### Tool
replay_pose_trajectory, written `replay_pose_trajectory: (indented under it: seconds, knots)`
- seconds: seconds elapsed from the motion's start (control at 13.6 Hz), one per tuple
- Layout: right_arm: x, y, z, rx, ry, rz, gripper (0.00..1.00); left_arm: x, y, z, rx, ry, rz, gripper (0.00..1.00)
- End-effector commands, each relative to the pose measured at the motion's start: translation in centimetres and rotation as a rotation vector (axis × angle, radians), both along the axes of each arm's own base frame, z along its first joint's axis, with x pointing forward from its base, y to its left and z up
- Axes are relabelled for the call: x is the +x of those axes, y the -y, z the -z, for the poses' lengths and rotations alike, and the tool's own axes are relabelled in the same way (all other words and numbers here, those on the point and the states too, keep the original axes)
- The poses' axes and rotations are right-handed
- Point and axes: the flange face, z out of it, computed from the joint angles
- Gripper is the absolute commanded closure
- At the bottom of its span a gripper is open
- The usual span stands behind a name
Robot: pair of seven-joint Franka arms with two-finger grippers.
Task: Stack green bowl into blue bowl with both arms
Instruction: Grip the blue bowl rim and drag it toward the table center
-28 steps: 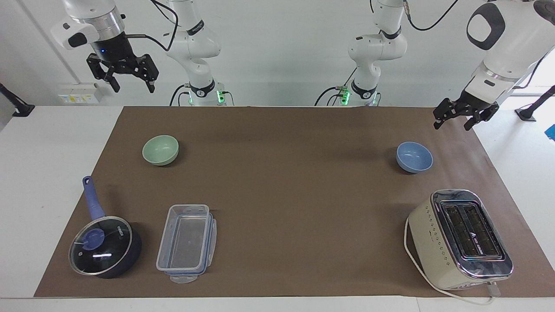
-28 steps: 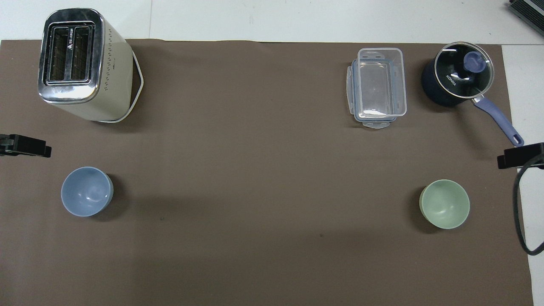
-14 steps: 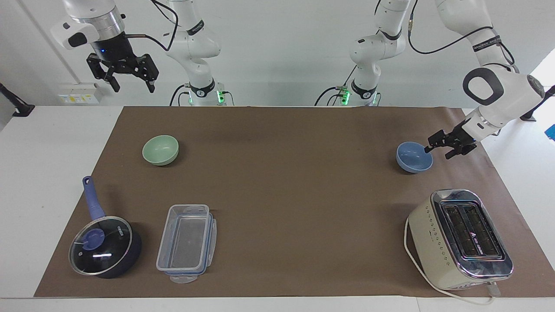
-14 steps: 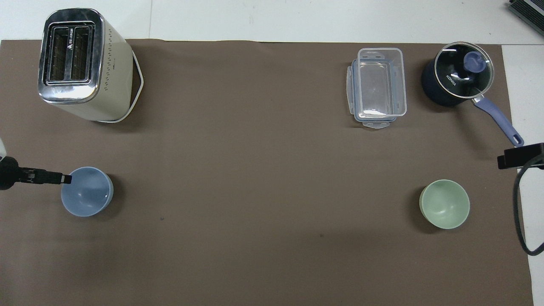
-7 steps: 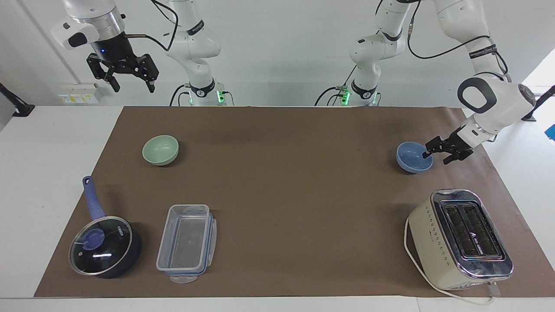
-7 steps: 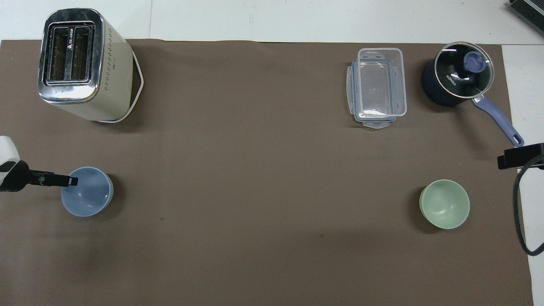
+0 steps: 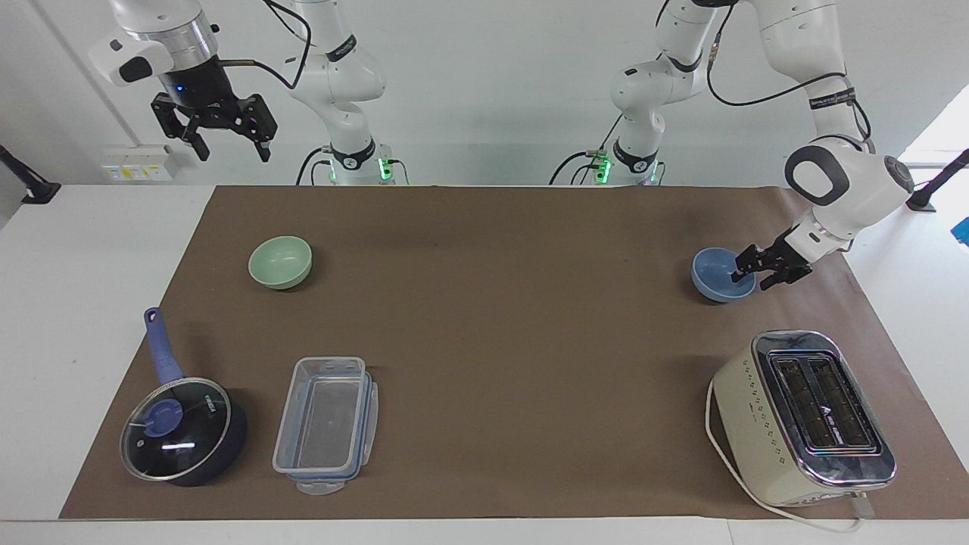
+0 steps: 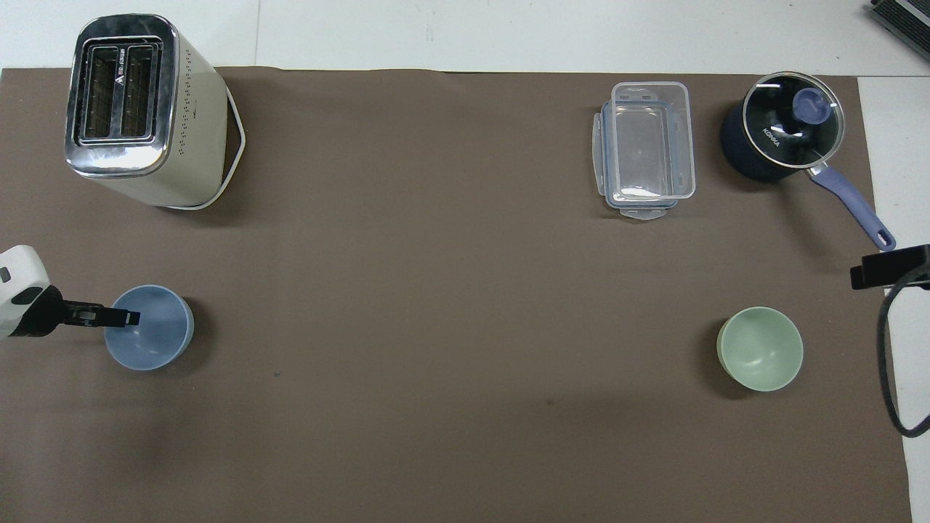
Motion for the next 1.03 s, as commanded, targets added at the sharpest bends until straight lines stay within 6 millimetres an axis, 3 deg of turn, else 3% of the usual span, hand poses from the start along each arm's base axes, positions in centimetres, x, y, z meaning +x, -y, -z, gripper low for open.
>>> replay_pose_trajectory:
  seconds: [0.0,0.07,0.15,0.29,0.59,0.81,0.95]
  knots:
    - [-0.7,0.0,0.0,0.008,0.010,-0.014,0.00,-0.9,-1.3,0.2,-0.021,0.014,0.009,0.78]
    - [-0.7,0.0,0.0,0.008,0.010,-0.014,0.00,-1.0,-1.4,0.1,-0.023,0.014,0.016,0.92]
    - [-0.7,0.0,0.0,0.008,0.010,-0.016,0.00,-1.3,-1.5,0.2,-0.034,0.000,0.024,1.00]
    - [-0.7,0.0,0.0,0.008,0.010,-0.014,0.00,-2.2,-0.8,0.1,-0.081,-0.069,0.037,1.00]
    - [-0.7,0.0,0.0,0.008,0.010,-0.014,0.00,-2.0,1.1,-2.8,-0.088,-0.069,0.048,1.00]
    - [-0.7,0.0,0.0,0.008,0.010,-0.014,0.00,-1.1,5.9,-6.3,-0.063,-0.049,0.037,1.00]
    - [-0.7,0.0,0.0,0.008,0.010,-0.014,0.00,-0.7,10.5,-7.8,-0.049,-0.049,0.037,1.00]
